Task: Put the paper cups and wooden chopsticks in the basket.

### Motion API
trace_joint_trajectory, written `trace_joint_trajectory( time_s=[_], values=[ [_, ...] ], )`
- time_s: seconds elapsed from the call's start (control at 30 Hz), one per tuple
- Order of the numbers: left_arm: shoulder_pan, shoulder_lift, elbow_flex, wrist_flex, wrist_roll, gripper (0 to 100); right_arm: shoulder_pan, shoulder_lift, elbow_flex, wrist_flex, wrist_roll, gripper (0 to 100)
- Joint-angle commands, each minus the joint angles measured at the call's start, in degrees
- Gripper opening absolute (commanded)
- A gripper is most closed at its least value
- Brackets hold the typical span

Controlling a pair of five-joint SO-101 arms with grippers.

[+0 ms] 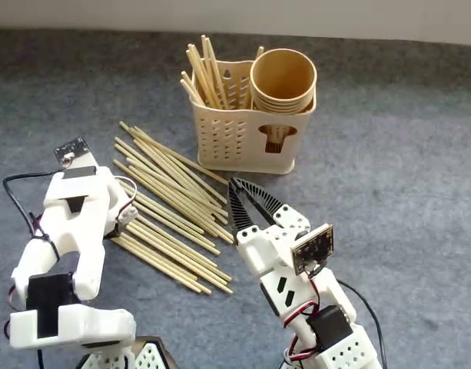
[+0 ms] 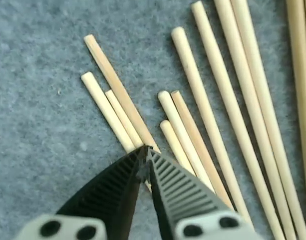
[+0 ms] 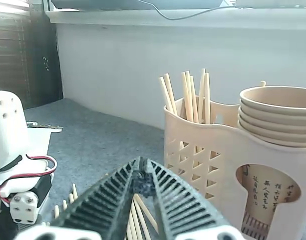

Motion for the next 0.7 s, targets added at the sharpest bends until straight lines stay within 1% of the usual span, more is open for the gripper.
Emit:
trace_joint_trajectory(
  time_s=[0.0,0.13,0.33,0.57,0.6,0.67],
  values=[
    [0.13,-4.0,-0.31,3.08,0.18,1,-0.22,-0.75,5.67,-1.27,0.09,0.5],
    [0.48,-13.05,-0.31,7.21,0.26,1,-0.22,-0.75,5.67,-1.27,0.09,0.5],
    [0.48,-23.16,-0.31,8.53,0.26,1,-0.13,-0.75,5.67,-1.27,0.09,0.5],
    [0.22,-24.66,1.98,8.44,0.18,1,-0.13,-0.75,5.67,-1.27,0.09,0.5],
    [0.22,-24.57,2.95,8.26,0.35,2,-0.13,-0.75,5.67,-1.27,0.09,0.5],
    [0.22,-24.22,4.88,8.09,0.53,8,-0.13,-0.75,5.67,-1.27,0.09,0.5]
  ],
)
